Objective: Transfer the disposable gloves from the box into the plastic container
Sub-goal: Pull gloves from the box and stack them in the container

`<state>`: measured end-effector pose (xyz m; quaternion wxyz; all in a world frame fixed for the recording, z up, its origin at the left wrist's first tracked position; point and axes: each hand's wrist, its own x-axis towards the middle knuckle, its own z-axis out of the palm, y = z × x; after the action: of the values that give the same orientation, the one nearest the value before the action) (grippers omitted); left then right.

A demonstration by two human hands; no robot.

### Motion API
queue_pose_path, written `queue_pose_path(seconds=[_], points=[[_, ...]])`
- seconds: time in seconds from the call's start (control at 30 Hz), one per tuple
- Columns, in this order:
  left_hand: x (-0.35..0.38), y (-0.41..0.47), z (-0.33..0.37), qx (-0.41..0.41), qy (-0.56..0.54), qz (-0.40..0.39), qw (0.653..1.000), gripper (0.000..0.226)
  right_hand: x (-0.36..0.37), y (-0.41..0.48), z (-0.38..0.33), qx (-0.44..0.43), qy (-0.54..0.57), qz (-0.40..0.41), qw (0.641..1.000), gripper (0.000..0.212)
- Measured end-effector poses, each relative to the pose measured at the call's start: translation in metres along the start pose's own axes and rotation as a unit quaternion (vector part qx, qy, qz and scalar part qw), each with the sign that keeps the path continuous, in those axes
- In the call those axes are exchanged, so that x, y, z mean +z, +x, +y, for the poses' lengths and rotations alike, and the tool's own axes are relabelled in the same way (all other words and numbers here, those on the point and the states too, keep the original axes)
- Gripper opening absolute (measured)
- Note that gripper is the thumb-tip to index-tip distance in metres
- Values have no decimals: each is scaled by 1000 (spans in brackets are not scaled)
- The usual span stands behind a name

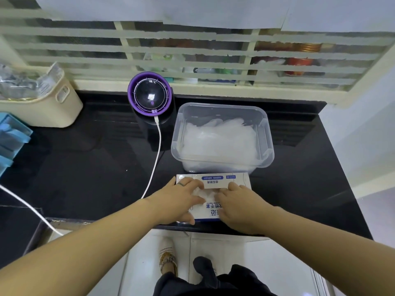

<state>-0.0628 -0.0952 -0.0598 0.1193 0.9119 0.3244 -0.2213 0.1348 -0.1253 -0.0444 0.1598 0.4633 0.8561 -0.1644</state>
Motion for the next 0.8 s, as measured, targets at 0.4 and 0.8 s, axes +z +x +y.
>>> queue_pose_path(seconds=[0.4,0.8], points=[[-1,-10,5,-28,-96,18,995,65,-9,38,22,-54,-23,-31,998,20],[-5,-11,6,-48,-124,17,991,57,-2,26,22,-63,10,112,992,32]])
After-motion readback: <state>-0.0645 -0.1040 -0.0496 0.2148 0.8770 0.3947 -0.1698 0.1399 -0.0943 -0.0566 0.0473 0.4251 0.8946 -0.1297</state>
